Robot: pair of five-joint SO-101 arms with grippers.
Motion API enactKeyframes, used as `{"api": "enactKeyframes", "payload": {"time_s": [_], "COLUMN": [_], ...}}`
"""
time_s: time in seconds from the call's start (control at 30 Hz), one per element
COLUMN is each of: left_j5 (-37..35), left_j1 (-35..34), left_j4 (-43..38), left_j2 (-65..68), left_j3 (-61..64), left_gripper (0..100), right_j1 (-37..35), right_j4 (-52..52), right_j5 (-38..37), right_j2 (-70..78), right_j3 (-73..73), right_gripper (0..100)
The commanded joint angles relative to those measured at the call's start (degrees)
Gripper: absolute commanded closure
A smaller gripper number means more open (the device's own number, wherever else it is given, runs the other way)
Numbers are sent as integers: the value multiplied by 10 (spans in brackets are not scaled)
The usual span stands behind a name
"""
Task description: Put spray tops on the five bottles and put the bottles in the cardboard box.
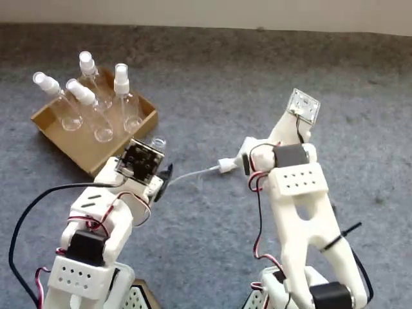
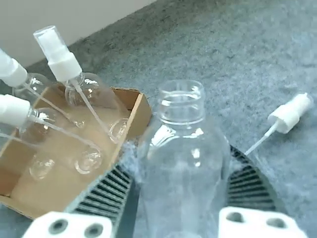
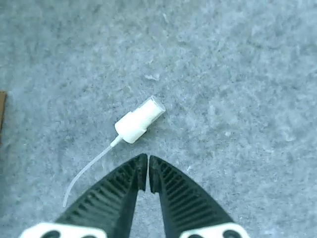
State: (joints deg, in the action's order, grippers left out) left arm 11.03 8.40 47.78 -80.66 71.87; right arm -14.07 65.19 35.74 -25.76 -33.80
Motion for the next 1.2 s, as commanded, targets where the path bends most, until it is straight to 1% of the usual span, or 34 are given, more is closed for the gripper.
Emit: {"api": "enactKeyframes", "payload": {"time_s": [0.0,0.13,0.23,0.37,0.43,0.47,0.6,0.7,0.93,1.17], "left_j5": [-112,-130,-130,-127,-127,-127,-127,-127,-127,-127], "left_j1": [-7,-7,-3,-7,-7,-7,-7,-7,-7,-7], "left_j4": [-76,-106,-108,-107,-107,-109,-109,-109,-107,-109], "left_j2": [-9,-14,-53,-175,-246,-261,-215,-229,-239,-239], "left_j3": [18,38,61,121,154,165,172,179,182,201], "left_gripper": [915,915,915,915,915,915,915,915,915,915], "right_j1": [-6,-7,-24,-44,-44,-45,-46,-46,-49,-80], "right_j4": [1,-2,-11,-9,-9,-9,-12,-13,-13,-13], "right_j5": [14,17,18,93,115,123,154,177,178,178], "right_j2": [36,85,118,167,194,206,261,306,409,479], "right_j3": [37,38,62,116,145,159,205,232,313,371], "right_gripper": [931,820,813,813,813,813,813,813,814,815]}}
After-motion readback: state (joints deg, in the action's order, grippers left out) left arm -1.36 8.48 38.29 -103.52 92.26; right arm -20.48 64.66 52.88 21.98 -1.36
